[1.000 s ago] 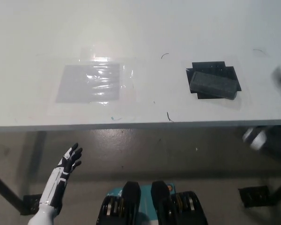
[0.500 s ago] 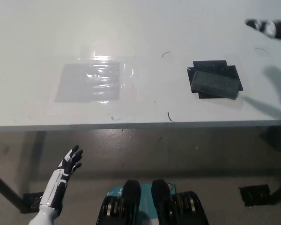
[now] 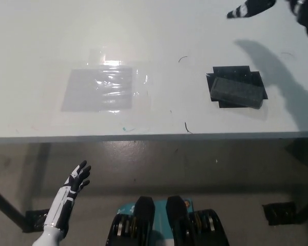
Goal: A whiteboard eraser is kept on the black marked spot on the table infront of the robot and the robot uses its right hand to swipe it back and forth on the table twice to clean it
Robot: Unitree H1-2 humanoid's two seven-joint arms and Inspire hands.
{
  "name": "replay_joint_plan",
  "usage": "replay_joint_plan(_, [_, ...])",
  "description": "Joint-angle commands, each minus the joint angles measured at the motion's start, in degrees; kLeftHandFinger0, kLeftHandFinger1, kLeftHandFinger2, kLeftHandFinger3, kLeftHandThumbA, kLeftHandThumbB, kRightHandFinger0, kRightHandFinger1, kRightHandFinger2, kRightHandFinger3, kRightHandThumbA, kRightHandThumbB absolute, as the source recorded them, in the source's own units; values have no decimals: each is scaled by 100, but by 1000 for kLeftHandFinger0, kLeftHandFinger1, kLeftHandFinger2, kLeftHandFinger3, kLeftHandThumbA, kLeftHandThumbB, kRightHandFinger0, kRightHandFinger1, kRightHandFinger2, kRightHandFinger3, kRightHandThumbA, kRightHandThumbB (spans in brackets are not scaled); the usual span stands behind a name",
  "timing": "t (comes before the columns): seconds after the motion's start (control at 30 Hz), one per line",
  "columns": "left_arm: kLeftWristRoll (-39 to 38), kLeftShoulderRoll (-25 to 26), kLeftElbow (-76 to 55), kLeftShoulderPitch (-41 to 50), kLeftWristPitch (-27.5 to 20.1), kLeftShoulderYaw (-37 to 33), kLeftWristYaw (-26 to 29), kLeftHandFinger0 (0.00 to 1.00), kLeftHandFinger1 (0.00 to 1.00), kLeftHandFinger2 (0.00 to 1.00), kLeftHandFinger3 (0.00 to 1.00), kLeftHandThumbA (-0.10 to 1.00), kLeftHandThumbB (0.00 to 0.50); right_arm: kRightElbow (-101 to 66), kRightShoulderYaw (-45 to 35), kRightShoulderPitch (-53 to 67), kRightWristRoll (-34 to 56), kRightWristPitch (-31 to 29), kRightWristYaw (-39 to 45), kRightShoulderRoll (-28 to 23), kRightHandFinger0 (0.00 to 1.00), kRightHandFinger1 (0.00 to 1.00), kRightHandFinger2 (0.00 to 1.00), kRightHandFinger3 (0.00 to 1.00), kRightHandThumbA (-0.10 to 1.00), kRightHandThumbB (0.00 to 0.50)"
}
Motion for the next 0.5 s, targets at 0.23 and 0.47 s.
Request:
replay_joint_plan(0.23, [-58,210,-333,-165,-832,-58,-260,1000,1000,1000,1000,1000,415,3339,1424,-2598,-1021,851,1773,474,1000,1000,1000,1000,1000,404])
replay_joint_plan(0.47, [-20,174,-261,-167,-918,-47,-254,1000,1000,1000,1000,1000,416,3515,1578,-2579,-991,825,1798,500,1000,1000,1000,1000,1000,427])
